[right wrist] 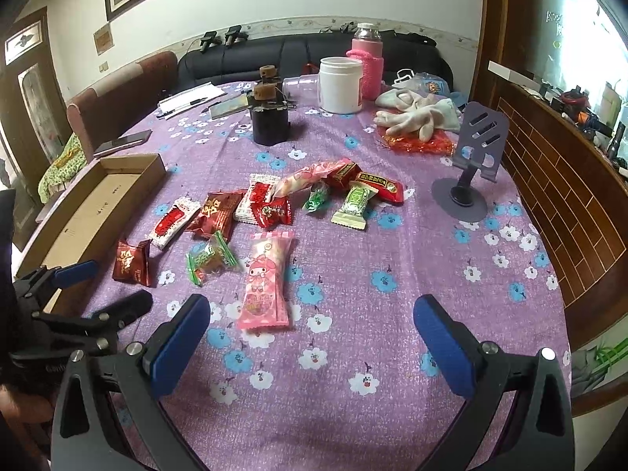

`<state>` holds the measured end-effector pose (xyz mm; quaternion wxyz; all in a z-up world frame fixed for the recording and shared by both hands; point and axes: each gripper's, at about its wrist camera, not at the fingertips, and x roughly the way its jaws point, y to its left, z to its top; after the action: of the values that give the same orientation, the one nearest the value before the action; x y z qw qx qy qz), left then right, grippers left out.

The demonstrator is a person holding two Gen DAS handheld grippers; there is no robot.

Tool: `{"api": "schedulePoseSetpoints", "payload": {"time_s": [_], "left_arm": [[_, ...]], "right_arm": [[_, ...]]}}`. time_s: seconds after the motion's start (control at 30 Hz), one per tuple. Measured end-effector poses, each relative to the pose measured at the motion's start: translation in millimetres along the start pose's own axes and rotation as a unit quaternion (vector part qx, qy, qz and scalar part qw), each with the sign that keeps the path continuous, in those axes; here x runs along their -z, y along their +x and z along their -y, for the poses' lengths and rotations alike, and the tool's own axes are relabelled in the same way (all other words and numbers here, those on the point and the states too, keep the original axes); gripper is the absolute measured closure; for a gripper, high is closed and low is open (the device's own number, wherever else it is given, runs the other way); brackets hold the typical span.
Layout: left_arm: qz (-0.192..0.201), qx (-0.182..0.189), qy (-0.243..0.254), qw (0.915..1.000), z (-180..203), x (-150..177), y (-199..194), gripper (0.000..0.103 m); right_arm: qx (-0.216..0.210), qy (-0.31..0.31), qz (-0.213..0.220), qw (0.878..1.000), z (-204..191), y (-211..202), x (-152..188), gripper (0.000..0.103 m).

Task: Organize snacks
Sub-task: 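Move both grippers toward the scattered snacks on the tablecloth, then grasp the red-gold candy bag with left gripper while right grasps pink candy bar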

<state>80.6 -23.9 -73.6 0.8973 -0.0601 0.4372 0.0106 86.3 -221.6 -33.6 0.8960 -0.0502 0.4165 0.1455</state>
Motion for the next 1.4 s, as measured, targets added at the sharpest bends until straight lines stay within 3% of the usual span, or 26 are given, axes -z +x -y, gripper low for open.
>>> {"api": "schedulePoseSetpoints", "payload": {"time_s": [0.53, 0.63, 0.73, 1.03, 1.13, 1.2, 1.33, 1.4], "left_arm": [[-0.017, -0.019, 0.000, 0.9997, -11.2, -12.3, 23.9, 0.001], [-0.022, -0.036, 0.013, 0.9990, -7.7, -14.0, 29.7, 0.001], [-0.027, -0.053, 0.020, 0.9981, -8.0, -15.1, 35.2, 0.001], [-0.036, -0.058, 0.018, 0.9975, -12.9, -17.1, 44.9, 0.001], [-0.030, -0.055, 0.011, 0.9980, -16.1, -18.4, 43.0, 0.003], [-0.027, -0.055, 0.011, 0.9981, -16.8, -18.2, 41.9, 0.005], [-0.029, -0.070, 0.023, 0.9969, -14.4, -17.4, 43.9, 0.009], [-0.031, -0.085, 0.030, 0.9955, -12.8, -17.1, 46.3, 0.017]], "right_arm": [[-0.023, -0.028, -0.030, 0.999, -19.9, 52.6, -11.6, 0.000], [-0.024, -0.028, -0.038, 0.999, -19.7, 63.5, -14.6, 0.003], [-0.030, -0.028, -0.047, 0.998, -21.5, 73.0, -17.1, 0.013], [-0.032, -0.033, -0.050, 0.998, -23.3, 80.2, -18.2, 0.013], [-0.034, -0.035, -0.049, 0.998, -23.5, 80.0, -18.8, 0.019], [-0.039, -0.035, -0.052, 0.997, -23.3, 81.1, -19.4, 0.034], [-0.041, -0.036, -0.060, 0.997, -24.0, 85.8, -18.4, 0.036], [-0.045, -0.039, -0.064, 0.996, -26.1, 87.5, -17.4, 0.036]]}}
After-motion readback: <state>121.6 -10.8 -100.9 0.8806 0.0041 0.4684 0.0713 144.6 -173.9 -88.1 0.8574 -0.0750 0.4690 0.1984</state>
